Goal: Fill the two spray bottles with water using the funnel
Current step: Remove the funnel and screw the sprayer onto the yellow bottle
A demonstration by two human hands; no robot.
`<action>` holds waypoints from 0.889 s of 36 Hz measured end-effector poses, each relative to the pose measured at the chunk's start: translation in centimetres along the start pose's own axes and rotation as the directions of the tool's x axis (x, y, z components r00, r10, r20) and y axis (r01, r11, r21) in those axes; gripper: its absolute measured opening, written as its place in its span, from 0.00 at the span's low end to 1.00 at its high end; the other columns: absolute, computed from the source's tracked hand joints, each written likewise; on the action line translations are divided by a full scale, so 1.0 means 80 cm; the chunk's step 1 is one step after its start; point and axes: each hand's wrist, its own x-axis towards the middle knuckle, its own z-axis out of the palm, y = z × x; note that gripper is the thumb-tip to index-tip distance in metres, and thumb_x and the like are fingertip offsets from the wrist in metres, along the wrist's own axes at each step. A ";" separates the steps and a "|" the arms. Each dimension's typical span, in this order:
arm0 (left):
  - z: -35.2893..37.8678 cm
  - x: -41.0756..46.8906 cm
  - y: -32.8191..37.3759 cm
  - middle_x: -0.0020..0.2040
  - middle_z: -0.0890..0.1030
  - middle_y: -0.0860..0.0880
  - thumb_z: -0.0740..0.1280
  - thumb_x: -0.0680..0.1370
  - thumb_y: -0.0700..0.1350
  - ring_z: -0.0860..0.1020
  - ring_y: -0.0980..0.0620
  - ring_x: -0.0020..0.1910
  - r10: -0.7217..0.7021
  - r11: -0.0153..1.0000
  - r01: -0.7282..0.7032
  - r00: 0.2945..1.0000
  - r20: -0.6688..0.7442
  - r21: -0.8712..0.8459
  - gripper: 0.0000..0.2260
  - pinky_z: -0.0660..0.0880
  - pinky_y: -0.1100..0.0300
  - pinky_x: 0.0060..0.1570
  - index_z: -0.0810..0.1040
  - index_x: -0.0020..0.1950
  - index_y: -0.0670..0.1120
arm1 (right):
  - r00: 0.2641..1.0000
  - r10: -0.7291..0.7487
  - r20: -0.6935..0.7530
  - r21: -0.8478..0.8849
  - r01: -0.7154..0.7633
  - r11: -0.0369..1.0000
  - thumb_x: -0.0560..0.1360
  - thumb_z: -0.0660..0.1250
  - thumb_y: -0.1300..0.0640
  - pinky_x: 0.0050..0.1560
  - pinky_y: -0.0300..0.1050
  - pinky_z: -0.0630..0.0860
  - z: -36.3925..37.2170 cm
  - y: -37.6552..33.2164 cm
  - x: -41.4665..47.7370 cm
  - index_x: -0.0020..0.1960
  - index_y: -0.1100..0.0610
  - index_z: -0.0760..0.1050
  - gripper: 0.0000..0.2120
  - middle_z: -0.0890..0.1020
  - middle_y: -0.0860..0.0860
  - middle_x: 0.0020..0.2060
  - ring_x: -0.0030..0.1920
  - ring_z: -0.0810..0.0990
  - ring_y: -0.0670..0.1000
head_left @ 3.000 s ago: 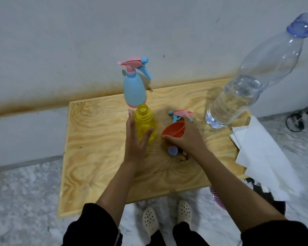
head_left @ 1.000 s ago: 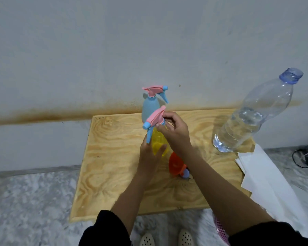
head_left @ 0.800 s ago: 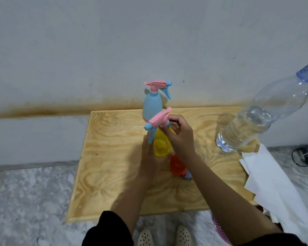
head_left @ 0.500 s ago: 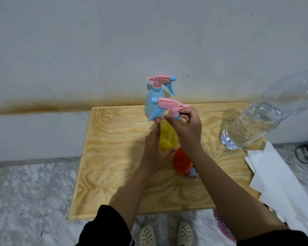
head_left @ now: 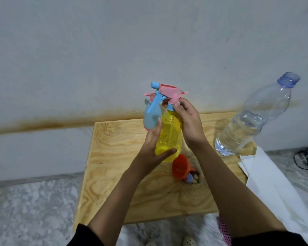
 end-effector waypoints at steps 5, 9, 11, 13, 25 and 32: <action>-0.008 -0.004 0.011 0.65 0.54 0.72 0.70 0.73 0.54 0.55 0.80 0.64 -0.036 0.999 0.036 0.999 0.011 -0.012 0.40 0.55 0.80 0.62 0.43 0.70 0.68 | 0.984 -0.029 -0.178 -0.024 0.025 0.999 0.72 0.70 0.66 0.48 0.33 0.75 0.016 -0.008 -0.004 0.55 0.61 0.70 0.14 0.78 0.54 0.48 0.47 0.80 0.43; -0.012 -0.008 0.022 0.69 0.57 0.64 0.71 0.72 0.58 0.59 0.69 0.67 -0.078 0.995 0.076 0.996 -0.033 -0.057 0.40 0.61 0.67 0.65 0.42 0.66 0.76 | 0.992 0.048 -0.120 0.007 -0.048 0.999 0.77 0.65 0.61 0.52 0.37 0.76 0.028 -0.015 -0.009 0.58 0.60 0.71 0.10 0.79 0.50 0.48 0.48 0.80 0.41; -0.016 -0.011 0.024 0.70 0.56 0.63 0.70 0.71 0.59 0.60 0.65 0.67 -0.106 0.991 0.100 0.992 -0.065 -0.086 0.39 0.63 0.64 0.65 0.42 0.65 0.79 | 0.994 0.095 -0.047 0.002 -0.096 0.995 0.80 0.59 0.57 0.56 0.46 0.75 0.028 -0.013 -0.014 0.57 0.58 0.74 0.09 0.80 0.53 0.50 0.51 0.79 0.49; -0.019 -0.013 0.024 0.69 0.56 0.63 0.70 0.71 0.59 0.61 0.71 0.65 -0.109 0.991 0.103 0.992 -0.068 -0.089 0.39 0.61 0.70 0.62 0.42 0.64 0.79 | 0.995 0.091 -0.042 0.006 -0.091 0.996 0.80 0.59 0.57 0.57 0.52 0.74 0.028 -0.011 -0.016 0.54 0.58 0.76 0.09 0.80 0.55 0.48 0.51 0.78 0.53; -0.031 -0.016 0.032 0.66 0.54 0.69 0.69 0.73 0.54 0.54 0.85 0.58 -0.096 0.994 0.091 0.992 -0.077 -0.061 0.39 0.57 0.86 0.50 0.42 0.68 0.73 | 0.997 0.054 -0.063 -0.021 -0.055 0.998 0.72 0.68 0.52 0.65 0.63 0.71 0.041 -0.021 -0.013 0.59 0.60 0.76 0.18 0.81 0.59 0.57 0.60 0.78 0.59; -0.040 -0.015 0.036 0.64 0.53 0.74 0.70 0.74 0.52 0.54 0.83 0.61 -0.092 0.994 0.087 0.993 -0.068 -0.071 0.39 0.56 0.85 0.53 0.44 0.70 0.70 | 0.999 0.043 -0.001 0.016 -0.043 0.999 0.73 0.64 0.58 0.68 0.59 0.68 0.037 -0.026 -0.006 0.62 0.65 0.73 0.19 0.81 0.59 0.57 0.62 0.76 0.59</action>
